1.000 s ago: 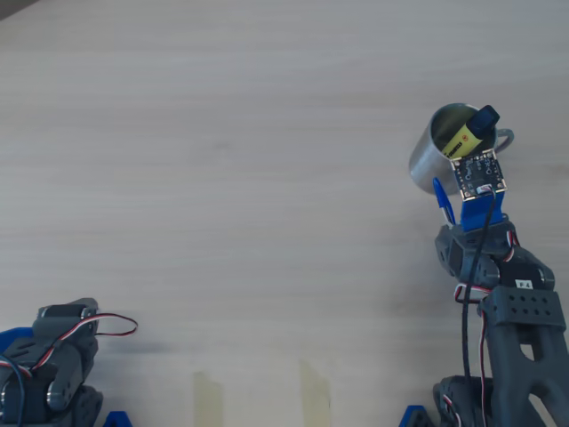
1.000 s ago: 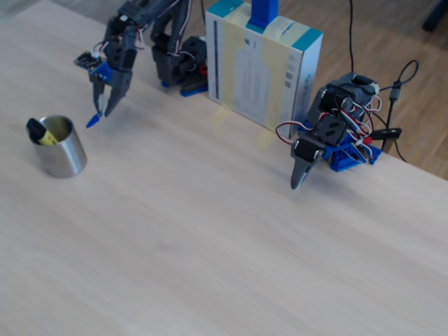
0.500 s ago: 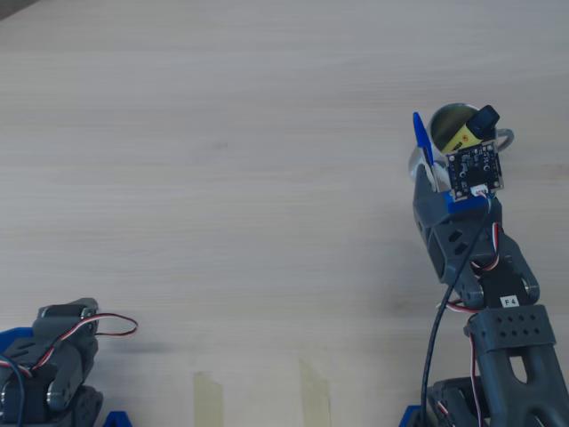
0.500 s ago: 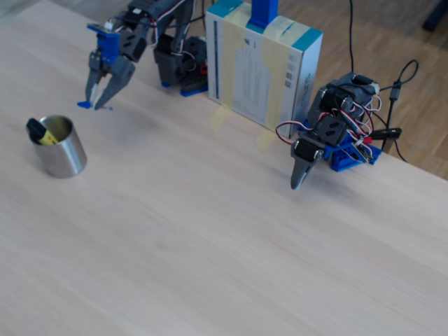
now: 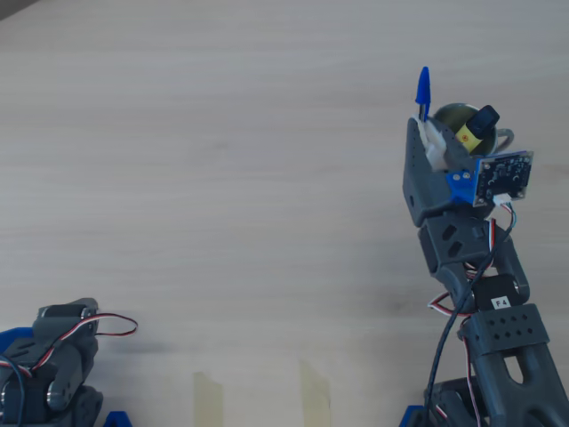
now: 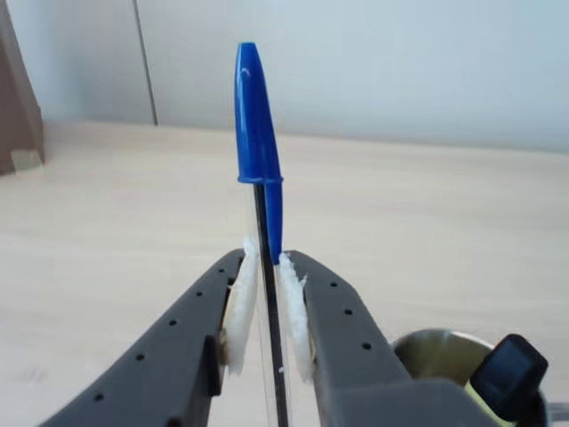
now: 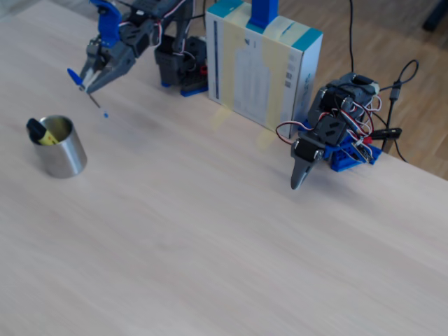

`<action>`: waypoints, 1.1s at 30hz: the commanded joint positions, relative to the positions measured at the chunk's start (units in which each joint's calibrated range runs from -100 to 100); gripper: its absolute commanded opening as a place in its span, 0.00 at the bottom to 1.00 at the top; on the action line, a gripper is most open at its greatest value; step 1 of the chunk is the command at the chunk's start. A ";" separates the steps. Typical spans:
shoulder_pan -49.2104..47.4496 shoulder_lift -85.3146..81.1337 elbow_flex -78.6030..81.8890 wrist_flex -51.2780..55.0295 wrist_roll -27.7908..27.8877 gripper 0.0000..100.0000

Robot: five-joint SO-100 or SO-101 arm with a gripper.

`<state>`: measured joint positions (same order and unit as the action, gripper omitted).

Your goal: Grab the blue pen and put it in the silver cup.

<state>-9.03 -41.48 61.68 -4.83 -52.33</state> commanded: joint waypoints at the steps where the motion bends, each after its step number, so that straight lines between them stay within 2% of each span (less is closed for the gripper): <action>1: -0.13 -1.58 1.95 -9.45 -0.31 0.02; 5: 1.35 -1.17 6.67 -21.12 -0.31 0.02; 14: 8.59 -1.08 13.56 -38.97 0.16 0.02; 22: 15.05 0.49 14.56 -42.74 0.21 0.02; 33: 17.49 9.97 11.29 -51.84 0.16 0.02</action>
<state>8.44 -33.22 76.83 -54.94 -52.38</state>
